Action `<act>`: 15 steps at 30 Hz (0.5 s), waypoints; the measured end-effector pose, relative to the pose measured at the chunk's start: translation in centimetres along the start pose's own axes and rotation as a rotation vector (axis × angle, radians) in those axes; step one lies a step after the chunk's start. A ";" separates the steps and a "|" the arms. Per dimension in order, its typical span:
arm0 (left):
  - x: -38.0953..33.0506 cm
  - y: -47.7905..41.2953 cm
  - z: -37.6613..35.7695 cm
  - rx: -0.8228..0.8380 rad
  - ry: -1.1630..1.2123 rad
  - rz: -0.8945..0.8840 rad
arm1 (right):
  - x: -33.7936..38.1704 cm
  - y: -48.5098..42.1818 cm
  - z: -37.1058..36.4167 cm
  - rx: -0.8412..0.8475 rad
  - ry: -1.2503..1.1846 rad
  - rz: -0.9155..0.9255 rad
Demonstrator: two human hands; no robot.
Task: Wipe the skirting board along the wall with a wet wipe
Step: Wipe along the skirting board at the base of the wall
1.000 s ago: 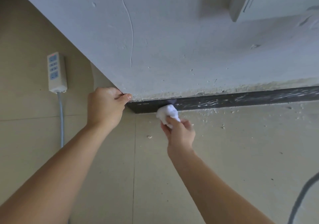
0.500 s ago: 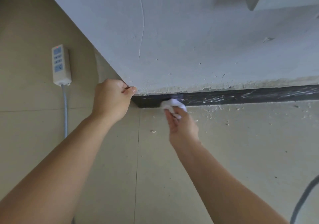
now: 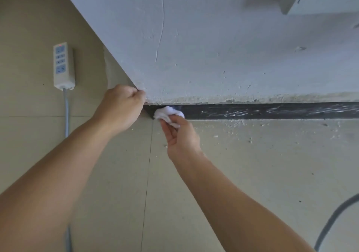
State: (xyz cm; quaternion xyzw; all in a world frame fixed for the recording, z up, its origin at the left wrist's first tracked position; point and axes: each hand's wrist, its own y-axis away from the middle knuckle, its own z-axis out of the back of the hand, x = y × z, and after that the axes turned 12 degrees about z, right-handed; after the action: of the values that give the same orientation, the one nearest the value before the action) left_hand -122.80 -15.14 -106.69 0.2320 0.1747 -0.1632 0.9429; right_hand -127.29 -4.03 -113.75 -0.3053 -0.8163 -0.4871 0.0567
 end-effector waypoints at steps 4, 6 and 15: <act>0.3 0.0 -0.1 0.012 -0.043 -0.047 | 2.1 0.2 3.9 -0.027 -0.109 -0.096; 0.4 0.0 0.1 0.023 -0.057 -0.063 | -0.2 0.6 4.0 0.037 0.091 -0.192; 0.8 0.5 -0.7 -0.025 -0.083 -0.125 | -1.9 -3.0 -0.4 -0.001 0.390 0.052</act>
State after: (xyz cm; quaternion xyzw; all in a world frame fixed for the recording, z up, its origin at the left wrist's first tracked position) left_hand -122.09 -14.53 -107.37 0.2020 0.1514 -0.2291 0.9401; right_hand -127.53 -6.18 -116.58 -0.2262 -0.7815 -0.5357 0.2263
